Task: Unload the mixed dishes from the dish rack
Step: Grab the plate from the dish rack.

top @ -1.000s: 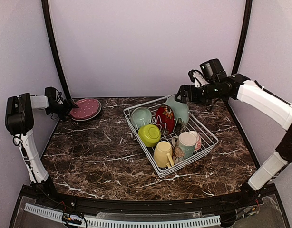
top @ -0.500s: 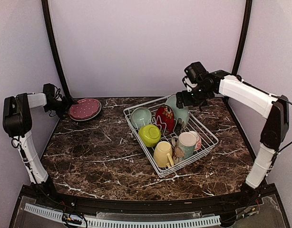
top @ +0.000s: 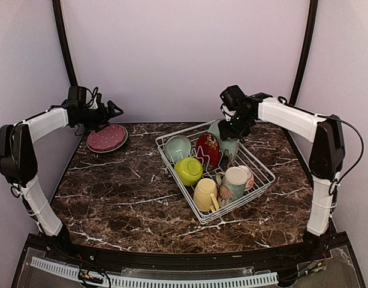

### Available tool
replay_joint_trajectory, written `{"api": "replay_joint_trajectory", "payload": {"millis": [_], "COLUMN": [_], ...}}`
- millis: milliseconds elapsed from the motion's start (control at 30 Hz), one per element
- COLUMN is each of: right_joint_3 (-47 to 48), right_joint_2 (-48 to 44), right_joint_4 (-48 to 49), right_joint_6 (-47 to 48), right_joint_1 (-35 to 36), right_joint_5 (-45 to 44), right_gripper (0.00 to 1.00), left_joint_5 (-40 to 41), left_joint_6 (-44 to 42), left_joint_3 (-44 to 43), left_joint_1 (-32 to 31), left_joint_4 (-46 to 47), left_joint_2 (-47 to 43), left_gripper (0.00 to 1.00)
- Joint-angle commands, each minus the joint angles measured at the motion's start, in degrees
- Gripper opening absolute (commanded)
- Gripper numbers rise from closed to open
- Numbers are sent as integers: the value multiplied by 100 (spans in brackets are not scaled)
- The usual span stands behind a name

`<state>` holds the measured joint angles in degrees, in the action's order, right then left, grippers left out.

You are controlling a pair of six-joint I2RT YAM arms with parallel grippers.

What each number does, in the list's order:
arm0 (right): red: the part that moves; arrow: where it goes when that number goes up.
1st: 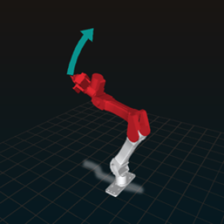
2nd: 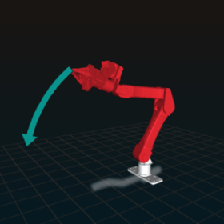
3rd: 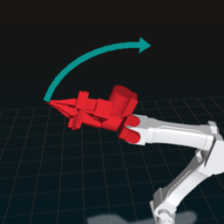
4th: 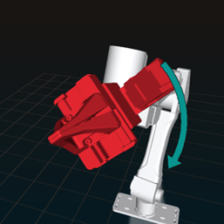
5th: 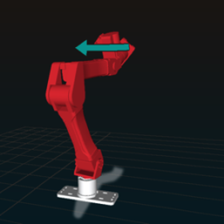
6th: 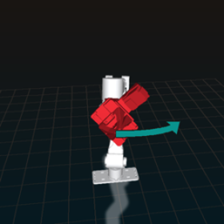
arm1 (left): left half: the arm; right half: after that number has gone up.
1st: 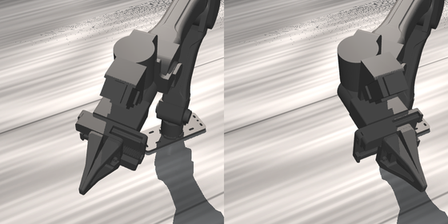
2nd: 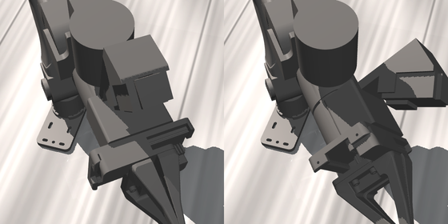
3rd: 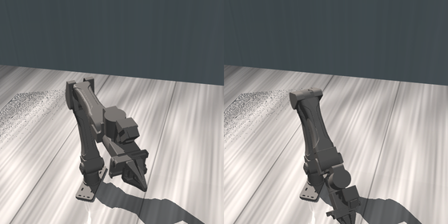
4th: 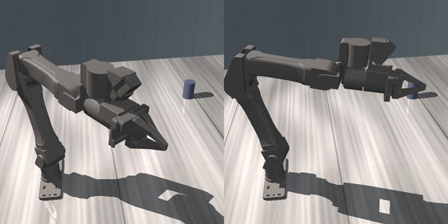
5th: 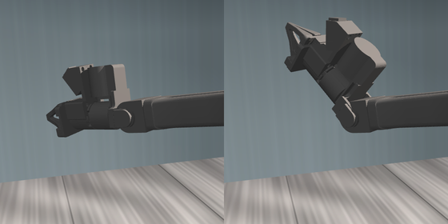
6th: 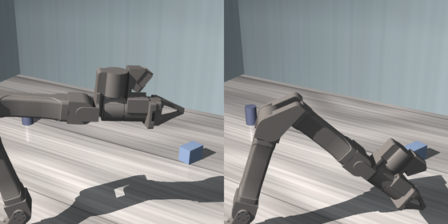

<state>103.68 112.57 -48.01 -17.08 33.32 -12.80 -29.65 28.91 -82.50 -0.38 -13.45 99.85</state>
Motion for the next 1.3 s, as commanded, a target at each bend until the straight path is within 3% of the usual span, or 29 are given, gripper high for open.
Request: {"api": "replay_joint_trajectory", "payload": {"millis": [0, 367, 567, 767, 1267], "right_joint_3": [132, -149, 44, 212, 712], "right_joint_2": [137, -22, -177, -295, -960], "right_joint_4": [324, 653, 478, 320, -158], "right_joint_6": [92, 216, 256, 314, 443], "right_joint_1": [-35, -115, -85, -33, 179], "right_joint_5": [74, 491, 586, 501, -67], "right_gripper": [54, 26, 20, 1, 0], "left_joint_5": [-110, -369, -391, -331, -239], "left_joint_6": [-521, -614, -623, -685, -773], "left_joint_3": [96, 146, 146, 121, 96], "left_joint_1": [-493, -1013, -1011, -1008, -1044], "left_joint_4": [28, 230, 213, 146, 59], "left_joint_2": [-258, -260, -142, -19, 25], "left_gripper": [99, 99, 99, 99, 99]}}
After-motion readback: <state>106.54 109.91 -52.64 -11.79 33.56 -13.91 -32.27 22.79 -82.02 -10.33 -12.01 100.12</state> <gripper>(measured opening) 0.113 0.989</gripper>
